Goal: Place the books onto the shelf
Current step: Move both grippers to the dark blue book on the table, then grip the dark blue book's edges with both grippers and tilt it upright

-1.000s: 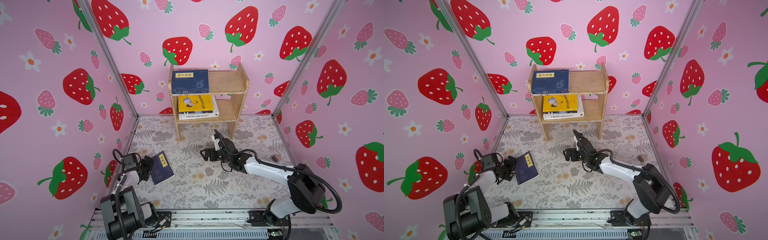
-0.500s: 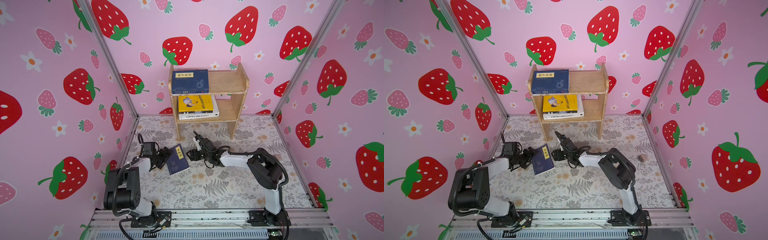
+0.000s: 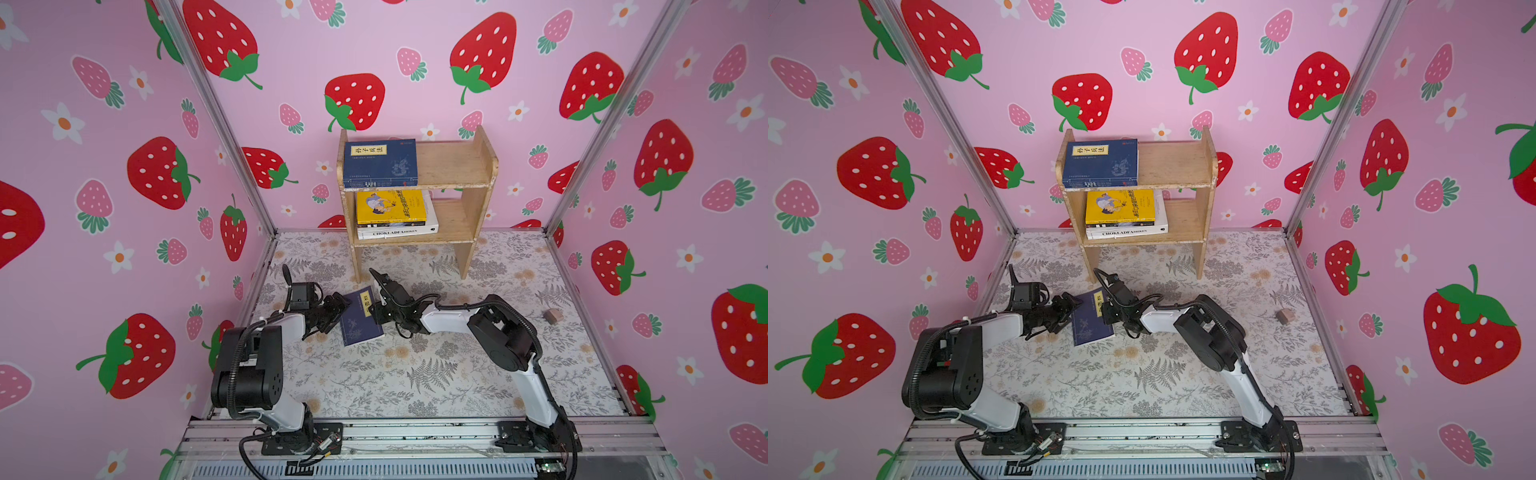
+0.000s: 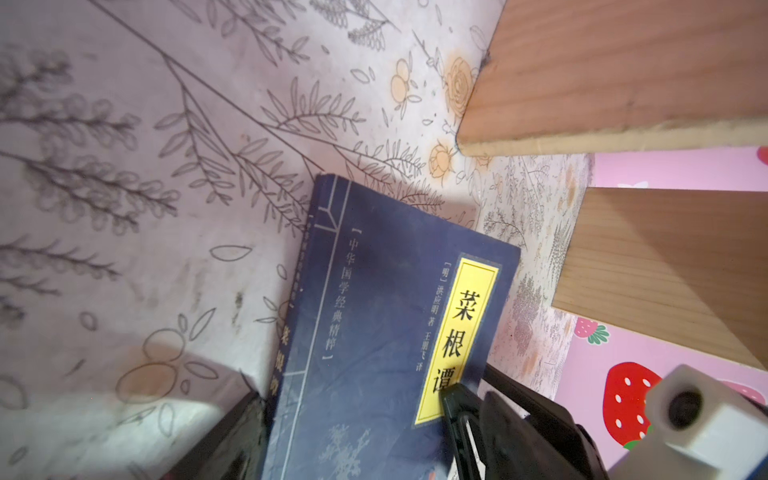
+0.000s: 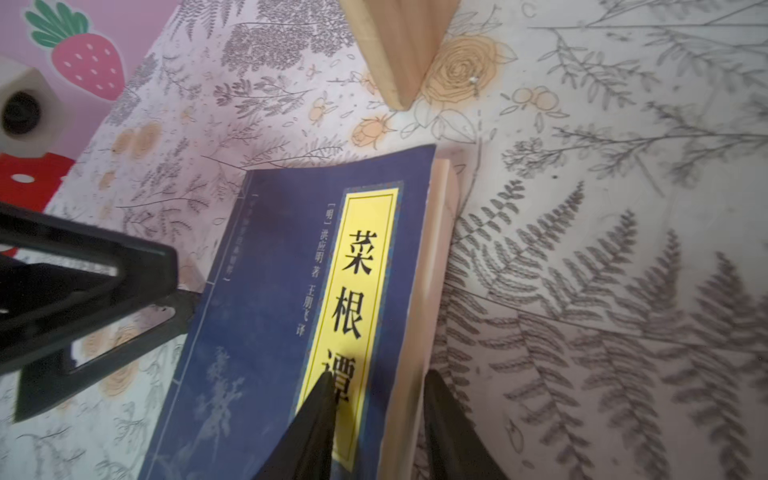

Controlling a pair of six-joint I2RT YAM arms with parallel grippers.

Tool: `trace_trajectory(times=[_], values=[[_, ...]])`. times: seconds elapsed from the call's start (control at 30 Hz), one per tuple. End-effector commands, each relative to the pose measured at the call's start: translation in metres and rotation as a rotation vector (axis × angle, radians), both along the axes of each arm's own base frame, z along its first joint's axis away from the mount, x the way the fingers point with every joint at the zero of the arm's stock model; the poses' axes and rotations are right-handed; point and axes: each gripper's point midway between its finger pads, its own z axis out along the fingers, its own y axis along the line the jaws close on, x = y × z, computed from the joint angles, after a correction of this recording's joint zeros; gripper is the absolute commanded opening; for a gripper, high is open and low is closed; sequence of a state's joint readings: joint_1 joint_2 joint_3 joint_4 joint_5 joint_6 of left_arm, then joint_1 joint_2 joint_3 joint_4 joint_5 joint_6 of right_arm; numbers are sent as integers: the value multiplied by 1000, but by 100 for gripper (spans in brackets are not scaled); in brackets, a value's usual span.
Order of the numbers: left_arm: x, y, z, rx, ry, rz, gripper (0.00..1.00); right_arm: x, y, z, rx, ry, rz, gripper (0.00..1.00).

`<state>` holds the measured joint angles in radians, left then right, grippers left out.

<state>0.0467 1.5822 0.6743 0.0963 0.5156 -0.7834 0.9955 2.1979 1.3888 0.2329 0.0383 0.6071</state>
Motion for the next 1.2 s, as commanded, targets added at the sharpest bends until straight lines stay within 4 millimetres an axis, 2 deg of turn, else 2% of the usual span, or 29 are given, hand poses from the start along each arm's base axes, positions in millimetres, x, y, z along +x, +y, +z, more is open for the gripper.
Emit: trace_trajectory(times=[0.0,0.07,0.3,0.47,0.63,0.8,1.0,1.17], values=[[-11,-5,-16,-17,48,-19,84,6,-16,-8,-58,-20,-81,33],[-9,-9,-15,-42,26,-24,83,6,-17,-12,-67,-18,-90,31],[-3,-29,0,-112,-69,-86,81,-1,-19,-49,-124,49,-75,23],[3,-41,27,-199,-185,-119,81,-11,-12,-65,-123,92,-10,21],[8,-48,66,-282,-315,-129,79,-21,-3,-69,-87,104,67,20],[7,-48,88,-285,-375,-125,67,-31,10,-62,-23,106,150,20],[5,-45,77,-245,-317,-103,55,-30,19,-52,18,99,166,21],[-3,-37,52,-127,-189,-76,45,-29,17,-47,17,88,160,21]])
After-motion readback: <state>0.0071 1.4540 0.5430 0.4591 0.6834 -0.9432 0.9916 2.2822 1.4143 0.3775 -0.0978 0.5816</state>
